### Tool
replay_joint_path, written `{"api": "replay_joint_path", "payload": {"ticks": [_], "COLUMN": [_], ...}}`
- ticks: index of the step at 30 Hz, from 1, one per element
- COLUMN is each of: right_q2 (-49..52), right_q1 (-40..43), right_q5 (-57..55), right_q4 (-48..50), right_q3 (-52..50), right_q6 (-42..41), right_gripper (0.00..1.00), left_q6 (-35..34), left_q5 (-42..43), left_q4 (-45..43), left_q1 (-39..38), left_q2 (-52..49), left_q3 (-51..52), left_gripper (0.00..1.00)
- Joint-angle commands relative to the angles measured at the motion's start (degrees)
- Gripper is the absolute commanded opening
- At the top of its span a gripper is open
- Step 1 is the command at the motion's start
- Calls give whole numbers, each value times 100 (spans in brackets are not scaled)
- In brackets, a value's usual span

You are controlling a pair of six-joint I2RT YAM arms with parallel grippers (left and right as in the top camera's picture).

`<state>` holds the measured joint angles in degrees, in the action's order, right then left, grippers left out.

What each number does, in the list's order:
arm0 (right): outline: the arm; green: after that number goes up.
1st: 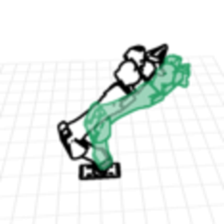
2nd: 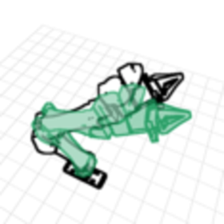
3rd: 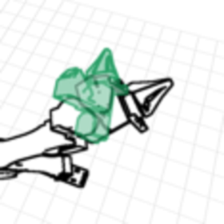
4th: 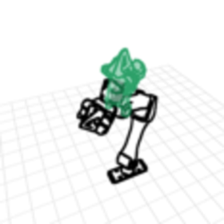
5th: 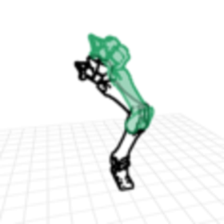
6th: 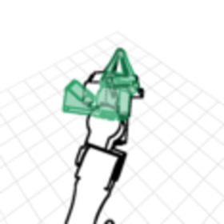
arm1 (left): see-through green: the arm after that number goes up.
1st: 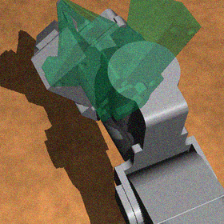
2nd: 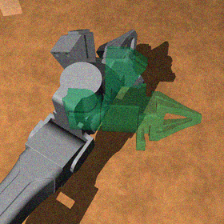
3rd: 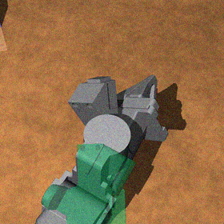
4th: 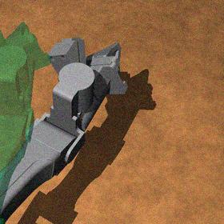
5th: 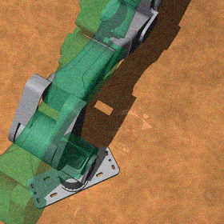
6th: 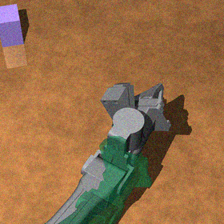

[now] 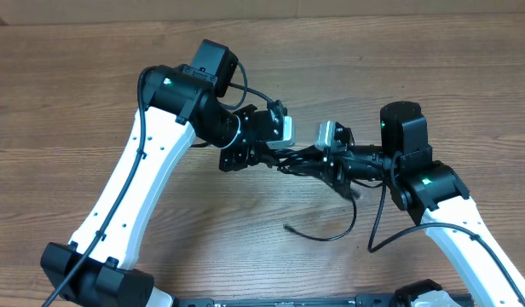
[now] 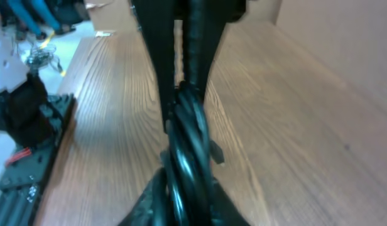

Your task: Untangle cables

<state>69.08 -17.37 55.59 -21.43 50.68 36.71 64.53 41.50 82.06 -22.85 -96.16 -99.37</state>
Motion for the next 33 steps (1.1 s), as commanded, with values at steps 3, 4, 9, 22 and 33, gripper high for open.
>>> {"api": "replay_joint_path", "payload": {"ticks": [3,4,9,22,33], "right_q2": [7,7,7,7,7], "right_q1": [-24,-22,37,1272,1659], "right_q5": [66,63,61,-197,-516], "right_q4": [273,339,654,1895,3665], "right_q3": [83,83,83,83,83], "right_q6": [-887,-1027,-1674,-4951,-8094], "right_gripper": [4,4,4,4,4], "left_q6": [319,317,-457,-2455,-4876], "left_q5": [420,420,411,693,2245], "left_q4": [-2,-4,0,-739,-2184], "left_q1": [-44,-42,-42,389,632], "left_q2": [26,26,33,507,553], "left_q3": [-11,-11,-42,-520,-520], "left_gripper": [4,4,100,100,100]}}
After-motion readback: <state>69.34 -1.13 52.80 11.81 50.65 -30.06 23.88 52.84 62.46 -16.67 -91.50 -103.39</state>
